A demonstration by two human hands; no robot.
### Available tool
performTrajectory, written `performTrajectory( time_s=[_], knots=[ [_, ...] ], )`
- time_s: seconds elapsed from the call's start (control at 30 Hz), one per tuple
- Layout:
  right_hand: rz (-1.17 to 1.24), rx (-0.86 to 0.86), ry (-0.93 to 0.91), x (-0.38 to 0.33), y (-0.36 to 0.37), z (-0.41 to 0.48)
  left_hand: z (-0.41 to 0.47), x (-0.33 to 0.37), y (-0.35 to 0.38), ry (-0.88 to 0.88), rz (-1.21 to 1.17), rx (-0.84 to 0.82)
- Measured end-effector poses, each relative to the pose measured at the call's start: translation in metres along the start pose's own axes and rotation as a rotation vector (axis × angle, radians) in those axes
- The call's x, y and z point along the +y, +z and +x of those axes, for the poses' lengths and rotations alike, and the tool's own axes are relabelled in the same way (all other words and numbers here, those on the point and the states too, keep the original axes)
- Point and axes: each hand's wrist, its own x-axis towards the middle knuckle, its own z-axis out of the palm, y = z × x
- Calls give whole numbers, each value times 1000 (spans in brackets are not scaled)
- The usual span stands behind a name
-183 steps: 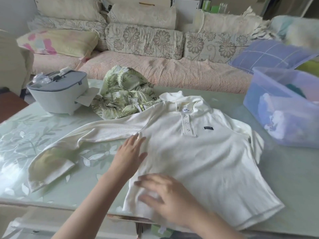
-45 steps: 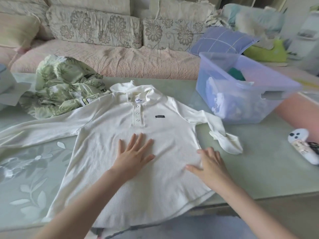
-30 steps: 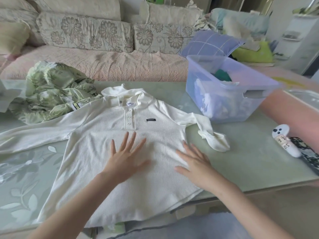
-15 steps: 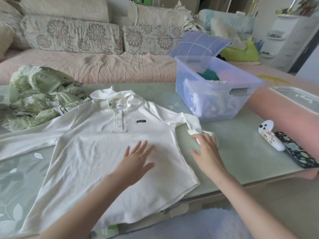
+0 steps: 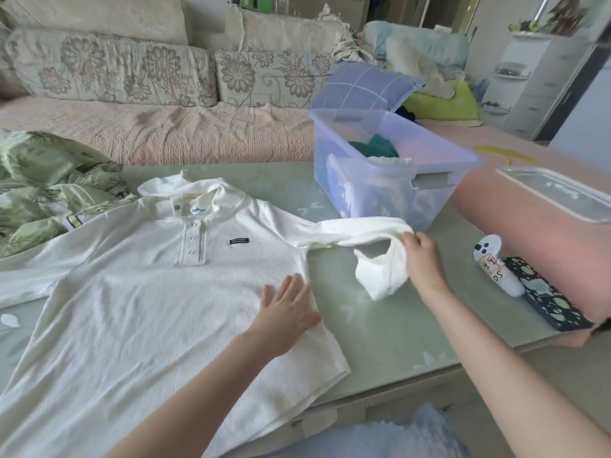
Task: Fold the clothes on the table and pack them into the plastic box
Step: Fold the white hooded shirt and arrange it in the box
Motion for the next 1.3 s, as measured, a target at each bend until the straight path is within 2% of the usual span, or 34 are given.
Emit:
performTrajectory(
  time_s=[0.03, 0.07, 0.13, 0.2, 0.23, 0.3, 0.37, 0.5, 0.63, 0.7, 0.83, 0.9, 1.03, 1.1, 1.17, 1.23, 1.3],
  knots=[
    [-45, -43, 69, -2, -4, 10, 1, 1, -3, -11, -24, 11],
    [-190, -122, 135, -2, -10, 18, 4, 2, -5, -23, -59, 32],
    [-649, -283, 220, 2, -18, 25, 10, 3, -9, -36, -103, 90],
    [-978, -226, 133, 9, -22, 24, 18, 3, -10, -33, -78, 125],
    [-1017, -137, 31, 12, -22, 21, 23, 4, -9, -34, -59, 134],
    [-953, 35, -197, 15, -15, 19, 36, 5, -9, -37, -46, 152],
    [-828, 63, -305, 14, -2, 21, 52, 7, -9, -32, -44, 195],
    [-699, -134, -204, 14, 31, 28, 81, 9, -10, -39, -26, 275],
    [-664, -132, -81, 34, 52, 46, 97, 6, -8, -103, 40, 365],
    [-635, -49, -80, 40, 54, 50, 103, 3, -10, -107, 101, 405],
    [-609, 281, -138, 45, 49, 55, 109, -5, -13, -62, 163, 425],
    [-642, 348, -174, 47, 48, 60, 108, -9, -12, -12, 157, 430],
    [-661, 302, -229, 49, 55, 62, 101, -16, -8, 29, 49, 460],
    [-556, 303, -327, 44, 60, 53, 99, -18, -5, 20, 40, 456],
    [-451, 184, -459, 38, 65, 37, 100, -20, -4, 4, 29, 461],
    [-519, 6, -576, 40, 70, 27, 100, -19, -4, -9, 14, 472],
    [-607, -103, -572, 45, 65, 26, 99, -18, -4, -11, -14, 481]
  ],
)
